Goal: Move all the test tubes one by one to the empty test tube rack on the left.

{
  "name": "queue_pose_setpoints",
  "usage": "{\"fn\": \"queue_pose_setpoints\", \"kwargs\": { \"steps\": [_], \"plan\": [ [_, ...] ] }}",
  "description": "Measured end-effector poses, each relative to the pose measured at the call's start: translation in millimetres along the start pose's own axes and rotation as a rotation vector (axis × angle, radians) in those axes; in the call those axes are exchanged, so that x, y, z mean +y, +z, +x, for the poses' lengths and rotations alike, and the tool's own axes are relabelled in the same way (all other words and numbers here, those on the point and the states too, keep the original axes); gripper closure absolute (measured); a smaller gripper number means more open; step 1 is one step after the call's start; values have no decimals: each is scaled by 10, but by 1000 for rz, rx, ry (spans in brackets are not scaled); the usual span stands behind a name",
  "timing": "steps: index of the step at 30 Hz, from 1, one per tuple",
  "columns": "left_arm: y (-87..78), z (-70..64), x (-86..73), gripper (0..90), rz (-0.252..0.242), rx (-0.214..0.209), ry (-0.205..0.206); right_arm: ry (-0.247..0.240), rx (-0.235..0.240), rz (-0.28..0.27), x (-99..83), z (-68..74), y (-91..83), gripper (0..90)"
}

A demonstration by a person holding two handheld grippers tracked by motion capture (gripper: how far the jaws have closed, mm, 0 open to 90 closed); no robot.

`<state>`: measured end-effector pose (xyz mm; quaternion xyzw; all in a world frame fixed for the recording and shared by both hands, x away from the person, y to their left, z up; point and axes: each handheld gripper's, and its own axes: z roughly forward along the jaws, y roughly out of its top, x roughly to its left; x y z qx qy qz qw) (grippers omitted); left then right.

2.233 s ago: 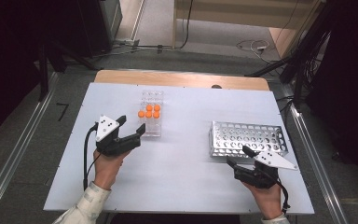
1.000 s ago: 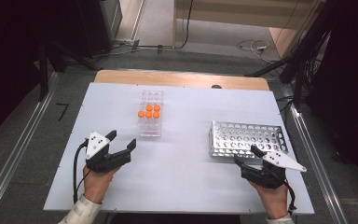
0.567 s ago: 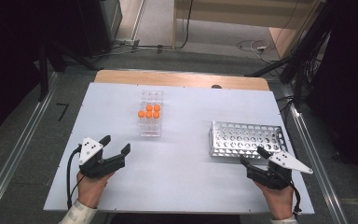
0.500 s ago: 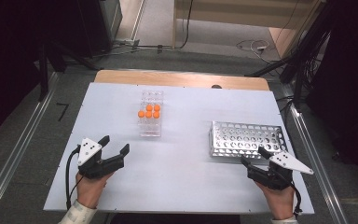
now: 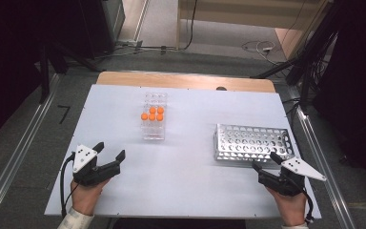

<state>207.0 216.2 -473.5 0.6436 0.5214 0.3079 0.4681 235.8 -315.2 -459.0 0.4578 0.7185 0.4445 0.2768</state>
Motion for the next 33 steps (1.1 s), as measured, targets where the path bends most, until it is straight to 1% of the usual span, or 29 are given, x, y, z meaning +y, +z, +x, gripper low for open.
{"fn": "queue_pose_setpoints", "kwargs": {
  "steps": [2, 6, 12, 21, 25, 29, 33],
  "plan": [
    [-6, 12, -11, 202, 2, 11, 2, 9, -6, 1, -12, -26, -12, 239],
    [-27, 40, -34, 202, 5, 27, 18, 14, -22, 3, -33, -72, -31, 239],
    [-58, 120, -73, 202, 15, 54, 7, 34, -46, 2, -65, -151, -80, 237],
    [-94, 244, -133, 202, 36, 87, -1, 66, -105, 13, -171, -326, -156, 234],
    [-100, 290, -157, 201, 47, 95, -6, 73, -118, 16, -200, -362, -183, 232],
    [-102, 307, -167, 192, 57, 98, -10, 69, -131, 27, -219, -375, -200, 224],
    [-107, 320, -174, 191, 56, 99, -19, 81, -134, 49, -250, -395, -225, 196]
  ]
}}
